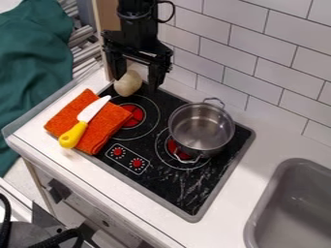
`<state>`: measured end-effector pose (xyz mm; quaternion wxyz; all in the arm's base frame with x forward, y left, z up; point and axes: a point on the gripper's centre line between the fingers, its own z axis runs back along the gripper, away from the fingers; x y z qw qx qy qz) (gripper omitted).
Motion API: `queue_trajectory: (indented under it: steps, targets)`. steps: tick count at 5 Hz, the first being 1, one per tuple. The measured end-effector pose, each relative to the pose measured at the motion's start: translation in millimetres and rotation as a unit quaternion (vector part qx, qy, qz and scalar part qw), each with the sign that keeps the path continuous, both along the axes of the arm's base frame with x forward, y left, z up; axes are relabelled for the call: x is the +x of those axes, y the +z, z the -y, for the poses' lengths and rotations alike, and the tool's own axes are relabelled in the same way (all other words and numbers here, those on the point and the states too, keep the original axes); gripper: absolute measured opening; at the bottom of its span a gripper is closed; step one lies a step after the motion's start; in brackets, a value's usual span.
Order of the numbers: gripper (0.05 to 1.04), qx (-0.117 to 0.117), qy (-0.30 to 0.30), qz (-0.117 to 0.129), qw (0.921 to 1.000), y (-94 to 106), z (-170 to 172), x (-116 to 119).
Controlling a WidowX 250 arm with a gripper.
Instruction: Put the knife between the stoves
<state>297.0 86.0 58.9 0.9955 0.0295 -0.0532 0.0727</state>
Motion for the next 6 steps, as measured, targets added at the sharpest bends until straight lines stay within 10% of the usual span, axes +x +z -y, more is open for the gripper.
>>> queue_trajectory:
  steps: [6]
  targets:
    - [1.005,-0.019,-0.028,-0.059,0.9977,-69.2,-106,-64]
